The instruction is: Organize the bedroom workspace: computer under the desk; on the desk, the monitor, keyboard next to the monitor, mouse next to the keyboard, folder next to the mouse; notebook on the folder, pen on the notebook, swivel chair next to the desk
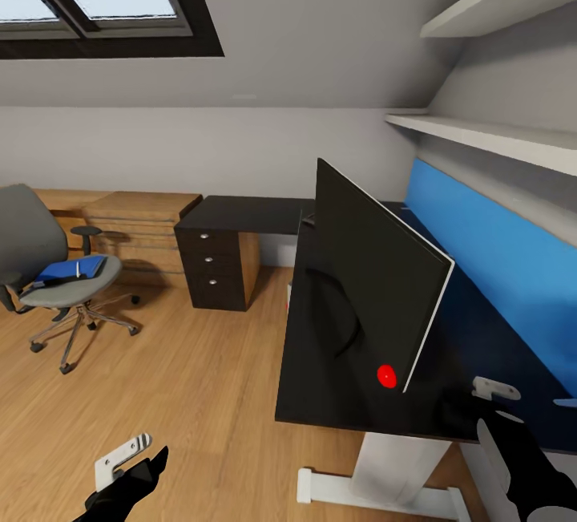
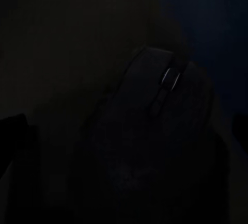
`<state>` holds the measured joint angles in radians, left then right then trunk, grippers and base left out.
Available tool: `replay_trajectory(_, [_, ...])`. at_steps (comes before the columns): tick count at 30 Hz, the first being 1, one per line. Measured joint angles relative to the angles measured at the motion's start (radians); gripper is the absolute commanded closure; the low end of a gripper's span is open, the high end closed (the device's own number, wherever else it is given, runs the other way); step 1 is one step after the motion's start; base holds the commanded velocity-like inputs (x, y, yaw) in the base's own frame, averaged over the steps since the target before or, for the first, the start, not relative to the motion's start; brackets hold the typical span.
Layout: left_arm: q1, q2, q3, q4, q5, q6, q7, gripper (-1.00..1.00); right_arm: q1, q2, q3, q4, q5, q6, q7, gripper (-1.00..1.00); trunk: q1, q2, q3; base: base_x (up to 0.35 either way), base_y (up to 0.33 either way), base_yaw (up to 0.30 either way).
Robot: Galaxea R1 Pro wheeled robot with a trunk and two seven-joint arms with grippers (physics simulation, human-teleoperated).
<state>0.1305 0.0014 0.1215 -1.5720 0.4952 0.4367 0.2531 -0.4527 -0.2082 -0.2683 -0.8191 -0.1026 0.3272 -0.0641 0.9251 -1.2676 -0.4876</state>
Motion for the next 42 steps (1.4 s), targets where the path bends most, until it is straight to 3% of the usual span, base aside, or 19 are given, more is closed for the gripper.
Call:
replay_trajectory(27, [0.0,0.0,0.0,0.0,0.003,0.0,-0.002,-1.0,0.0,0.0,0.0,-0.001,0.001,0.001,-0.001,-1.0,0.0,0.0,0.0,0.0,0.0,0.0])
replay_trajectory(28, [0.0,0.0,0.0,0.0,0.003,0.0,-0.002,-1.0,0.0,0.0,0.0,-0.001,0.001,0.001,-0.001,1.0,0.0,0.0,0.0,0.0,0.0,0.0])
replay_trajectory(42, [0.0,0.0,0.0,0.0,0.003,0.0,-0.004,-1.0,0.0,0.0,0.0,-0.001,0.011,0.001,0.002,1.0,0.0,0.0,0.0,0.0,0.0,0.0])
